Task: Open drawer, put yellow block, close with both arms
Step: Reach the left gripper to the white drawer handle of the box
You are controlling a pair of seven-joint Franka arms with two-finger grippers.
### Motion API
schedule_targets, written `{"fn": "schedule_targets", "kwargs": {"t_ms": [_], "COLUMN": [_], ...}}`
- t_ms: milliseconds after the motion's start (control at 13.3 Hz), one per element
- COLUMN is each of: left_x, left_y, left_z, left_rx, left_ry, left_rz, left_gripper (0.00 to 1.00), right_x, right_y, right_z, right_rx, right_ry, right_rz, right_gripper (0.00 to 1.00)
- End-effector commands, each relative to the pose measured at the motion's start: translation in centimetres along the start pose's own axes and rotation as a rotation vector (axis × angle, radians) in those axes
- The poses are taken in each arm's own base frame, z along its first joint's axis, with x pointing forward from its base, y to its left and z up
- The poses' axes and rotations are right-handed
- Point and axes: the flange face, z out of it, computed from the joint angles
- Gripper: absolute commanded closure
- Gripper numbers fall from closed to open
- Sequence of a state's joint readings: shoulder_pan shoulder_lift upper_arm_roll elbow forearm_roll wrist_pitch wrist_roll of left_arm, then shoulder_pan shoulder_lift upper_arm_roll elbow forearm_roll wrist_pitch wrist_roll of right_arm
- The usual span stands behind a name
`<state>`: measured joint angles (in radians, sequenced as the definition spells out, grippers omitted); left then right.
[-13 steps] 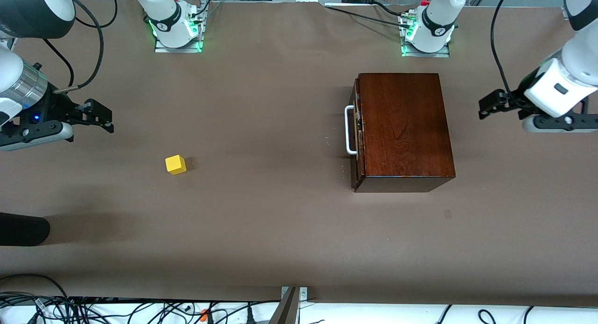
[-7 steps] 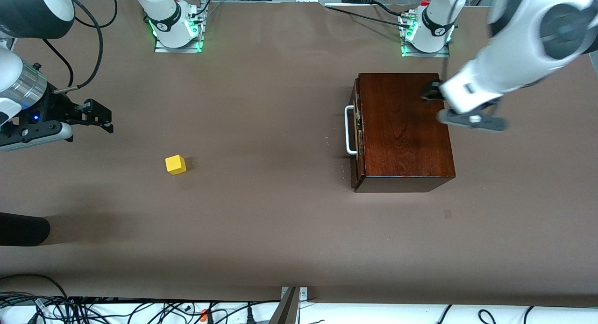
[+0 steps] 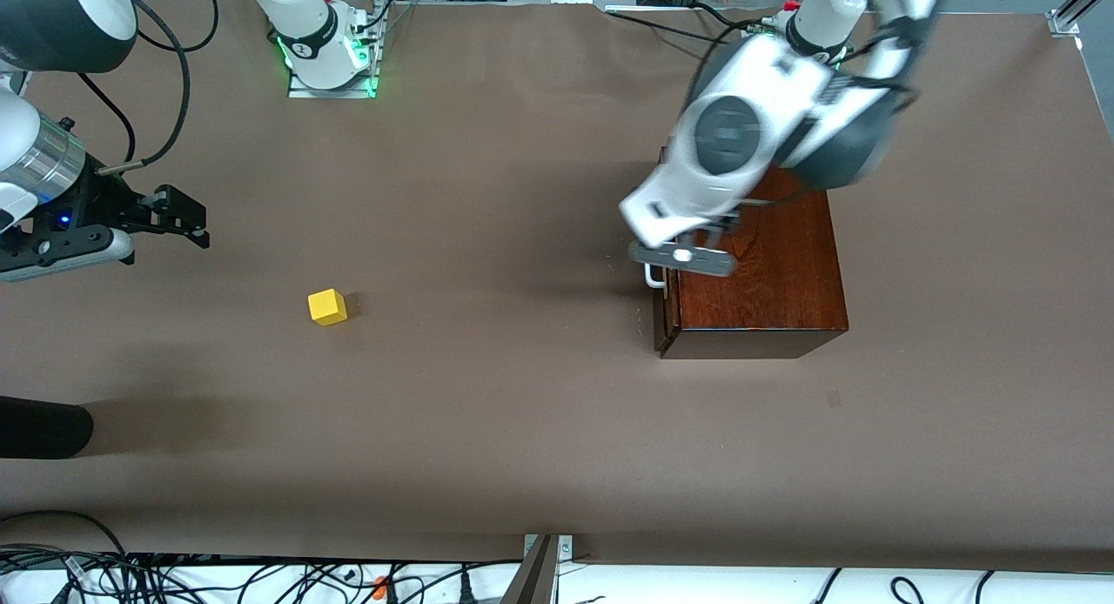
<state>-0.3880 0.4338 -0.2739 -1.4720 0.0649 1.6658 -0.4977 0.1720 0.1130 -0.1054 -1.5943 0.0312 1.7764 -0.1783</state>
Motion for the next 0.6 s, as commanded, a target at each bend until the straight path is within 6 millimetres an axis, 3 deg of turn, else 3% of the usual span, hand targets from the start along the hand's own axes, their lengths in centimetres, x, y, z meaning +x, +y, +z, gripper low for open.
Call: {"fn": "schedule_targets", "kwargs": {"t_ms": [0,226,527], "left_x": [0.1,0.6,0.9], "left_y": [4.8,6.4,6.9], "left_z": [2.5,4.7,8.3], "left_rx": [0.091,0.090,0.133], "left_ry": [0.041,0.072,0.039], "left_rz": [-0.036,-0.094,-0.141], "left_gripper": [0.00,0.00,0.00], "right_x": [0.3,0.3,0.3], "right_y": [0.3,0.4,0.4], "right_z": [-0.4,-0.4,-0.5], "right_rx": [0.007,0.007,0.007], "right_ry": [0.007,0.006,0.007], "right_rz": [-0.009,-0.009,-0.007], "right_gripper": [0.00,0.00,0.00]}}
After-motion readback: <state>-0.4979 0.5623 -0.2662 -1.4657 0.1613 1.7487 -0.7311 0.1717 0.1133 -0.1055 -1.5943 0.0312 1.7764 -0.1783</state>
